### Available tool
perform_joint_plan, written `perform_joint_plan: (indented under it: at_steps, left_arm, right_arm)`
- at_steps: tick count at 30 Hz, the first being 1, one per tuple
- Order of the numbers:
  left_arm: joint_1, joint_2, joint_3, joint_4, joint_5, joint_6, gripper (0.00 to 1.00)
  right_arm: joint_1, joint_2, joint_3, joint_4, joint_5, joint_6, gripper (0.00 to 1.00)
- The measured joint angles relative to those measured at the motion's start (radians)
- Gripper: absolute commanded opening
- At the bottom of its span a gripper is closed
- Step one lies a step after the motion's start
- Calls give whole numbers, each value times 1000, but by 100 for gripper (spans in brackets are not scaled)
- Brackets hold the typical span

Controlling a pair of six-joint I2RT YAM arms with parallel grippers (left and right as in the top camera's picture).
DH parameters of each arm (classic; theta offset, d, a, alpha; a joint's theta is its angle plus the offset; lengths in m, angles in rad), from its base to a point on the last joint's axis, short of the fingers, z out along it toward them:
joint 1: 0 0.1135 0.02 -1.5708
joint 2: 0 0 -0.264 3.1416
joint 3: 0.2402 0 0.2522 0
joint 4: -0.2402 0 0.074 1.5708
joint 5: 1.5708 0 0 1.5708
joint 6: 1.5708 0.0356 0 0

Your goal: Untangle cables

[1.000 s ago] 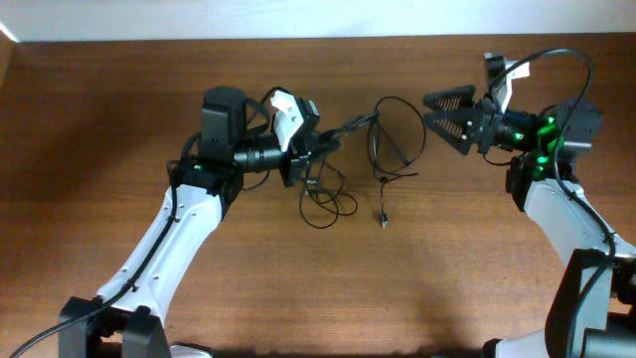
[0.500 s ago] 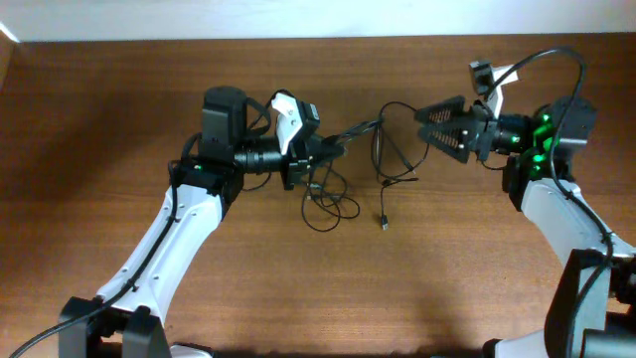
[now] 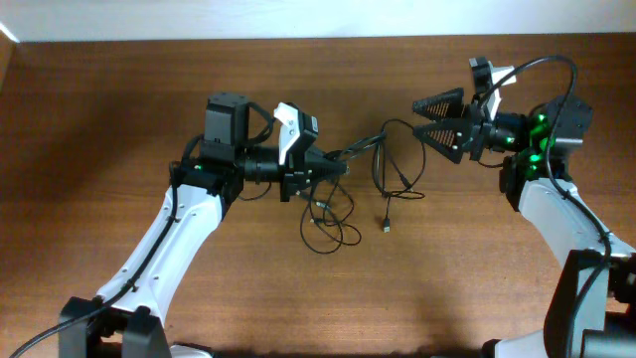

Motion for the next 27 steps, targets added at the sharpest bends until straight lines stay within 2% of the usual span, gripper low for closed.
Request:
perform_joint_plan:
  at_steps: [3, 6, 7, 9, 11, 13, 16, 20, 21, 23, 25, 27]
  left_arm:
    - [0, 0, 0, 8, 8, 11, 0]
    - [0, -2, -2, 108, 83, 18, 0]
    - [0, -2, -2, 128, 95, 19, 0]
    - [0, -2, -2, 147, 112, 19, 0]
    - [0, -2, -2, 158, 106, 19, 0]
    - [0, -2, -2, 159, 64, 19, 0]
    - [0, -2, -2, 159, -55, 19, 0]
    - [0, -2, -2, 159, -135, 18, 0]
    - [0, -2, -2, 159, -145, 18, 0]
    - [0, -2, -2, 159, -153, 18, 0]
    - [0, -2, -2, 159, -156, 18, 0]
    - [0, -2, -2, 160, -160, 18, 0]
  right_arm:
    - [0, 0, 0, -3, 14, -40, 92]
    - [0, 0, 1, -38, 20, -53, 90]
    - [0, 0, 1, -53, 20, -56, 87]
    - [0, 0, 1, -57, 10, -56, 72]
    - [0, 0, 2, -62, -19, -58, 43]
    - [4, 0, 2, -79, -41, -55, 37]
    - [42, 0, 3, -79, -56, -59, 38]
    - [121, 0, 3, -79, -60, -60, 40]
    - [137, 0, 3, -79, -60, -59, 38]
    - [154, 0, 3, -79, -60, -60, 17]
    - [154, 0, 3, -82, -60, -61, 4]
    - [154, 0, 3, -80, -63, -60, 4]
